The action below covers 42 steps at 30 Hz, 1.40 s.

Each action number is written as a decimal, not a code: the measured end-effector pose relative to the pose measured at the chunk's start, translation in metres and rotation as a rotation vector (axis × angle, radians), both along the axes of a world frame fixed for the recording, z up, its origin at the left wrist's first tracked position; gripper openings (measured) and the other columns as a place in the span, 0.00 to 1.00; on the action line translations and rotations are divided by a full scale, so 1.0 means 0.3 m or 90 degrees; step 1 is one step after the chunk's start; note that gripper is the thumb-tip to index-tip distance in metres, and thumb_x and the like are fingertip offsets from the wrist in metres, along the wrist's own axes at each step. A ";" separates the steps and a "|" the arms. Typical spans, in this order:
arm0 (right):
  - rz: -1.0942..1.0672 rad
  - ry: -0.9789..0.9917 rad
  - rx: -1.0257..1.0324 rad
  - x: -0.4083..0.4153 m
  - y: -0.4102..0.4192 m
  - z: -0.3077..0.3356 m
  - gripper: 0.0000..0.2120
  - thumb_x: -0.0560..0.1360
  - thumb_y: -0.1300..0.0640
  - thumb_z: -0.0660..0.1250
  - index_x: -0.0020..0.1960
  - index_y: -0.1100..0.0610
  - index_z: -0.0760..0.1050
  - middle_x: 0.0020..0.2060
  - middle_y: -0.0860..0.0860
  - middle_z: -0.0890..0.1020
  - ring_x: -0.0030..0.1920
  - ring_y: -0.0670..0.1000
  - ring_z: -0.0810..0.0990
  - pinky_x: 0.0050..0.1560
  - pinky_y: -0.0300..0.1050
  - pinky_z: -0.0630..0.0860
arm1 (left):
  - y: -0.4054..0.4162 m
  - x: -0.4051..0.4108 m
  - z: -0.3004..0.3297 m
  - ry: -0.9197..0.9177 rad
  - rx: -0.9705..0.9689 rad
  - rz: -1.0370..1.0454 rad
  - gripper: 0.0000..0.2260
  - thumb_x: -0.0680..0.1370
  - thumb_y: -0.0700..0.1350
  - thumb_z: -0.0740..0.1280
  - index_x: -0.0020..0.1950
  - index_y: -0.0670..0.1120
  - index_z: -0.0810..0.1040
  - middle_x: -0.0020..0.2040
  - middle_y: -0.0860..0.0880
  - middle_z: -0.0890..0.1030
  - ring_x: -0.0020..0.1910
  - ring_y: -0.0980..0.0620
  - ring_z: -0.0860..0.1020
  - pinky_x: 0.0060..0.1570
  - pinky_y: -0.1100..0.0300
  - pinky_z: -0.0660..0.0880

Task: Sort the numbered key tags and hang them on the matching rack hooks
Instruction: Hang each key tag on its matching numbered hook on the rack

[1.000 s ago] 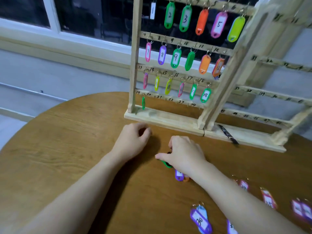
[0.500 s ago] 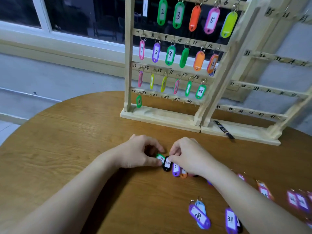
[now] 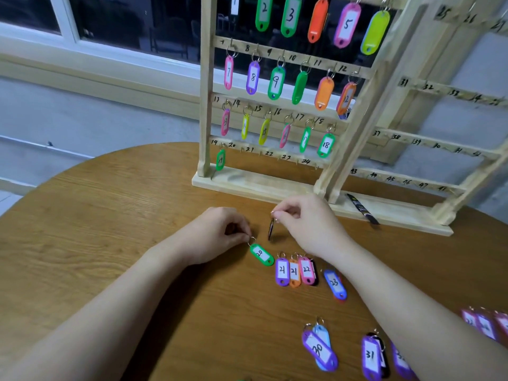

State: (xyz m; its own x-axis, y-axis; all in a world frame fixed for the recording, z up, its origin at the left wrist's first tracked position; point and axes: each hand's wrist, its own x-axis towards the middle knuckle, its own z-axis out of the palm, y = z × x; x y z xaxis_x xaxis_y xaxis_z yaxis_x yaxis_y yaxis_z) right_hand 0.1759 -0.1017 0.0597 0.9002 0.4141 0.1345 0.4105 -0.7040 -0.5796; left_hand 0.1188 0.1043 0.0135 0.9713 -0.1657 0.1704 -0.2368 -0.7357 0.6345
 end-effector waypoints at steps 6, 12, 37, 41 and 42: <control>0.007 -0.046 0.120 0.051 0.060 0.050 0.07 0.77 0.58 0.72 0.42 0.49 0.84 0.33 0.44 0.85 0.34 0.38 0.79 0.43 0.40 0.77 | -0.001 0.007 -0.007 0.005 -0.029 -0.026 0.01 0.76 0.48 0.74 0.46 0.54 0.84 0.42 0.60 0.81 0.43 0.61 0.77 0.44 0.69 0.71; -0.003 -0.028 0.201 0.110 0.132 0.085 0.05 0.76 0.60 0.72 0.42 0.54 0.82 0.34 0.48 0.85 0.29 0.39 0.79 0.40 0.43 0.78 | 0.037 0.014 0.011 -0.048 -0.094 0.063 0.06 0.78 0.45 0.72 0.42 0.54 0.82 0.36 0.59 0.81 0.38 0.61 0.76 0.39 0.70 0.69; -0.117 -0.076 0.167 0.230 0.372 0.098 0.12 0.77 0.56 0.65 0.36 0.52 0.80 0.30 0.47 0.85 0.29 0.54 0.83 0.40 0.55 0.84 | 0.103 0.062 0.035 -0.167 -0.359 0.216 0.07 0.81 0.47 0.69 0.45 0.46 0.82 0.42 0.46 0.84 0.46 0.43 0.81 0.51 0.48 0.77; -0.129 -0.090 0.124 0.227 0.384 0.104 0.11 0.75 0.55 0.63 0.36 0.52 0.80 0.31 0.49 0.85 0.32 0.57 0.83 0.40 0.52 0.84 | 0.098 0.058 0.039 -0.161 -0.364 0.221 0.09 0.81 0.48 0.69 0.44 0.45 0.82 0.42 0.45 0.84 0.42 0.46 0.80 0.47 0.54 0.76; -0.127 -0.091 0.114 0.227 0.384 0.106 0.12 0.75 0.55 0.62 0.36 0.52 0.81 0.31 0.50 0.85 0.31 0.57 0.83 0.40 0.52 0.84 | 0.090 0.054 0.041 -0.162 -0.372 0.220 0.09 0.81 0.48 0.69 0.44 0.45 0.82 0.41 0.46 0.83 0.40 0.50 0.78 0.45 0.57 0.75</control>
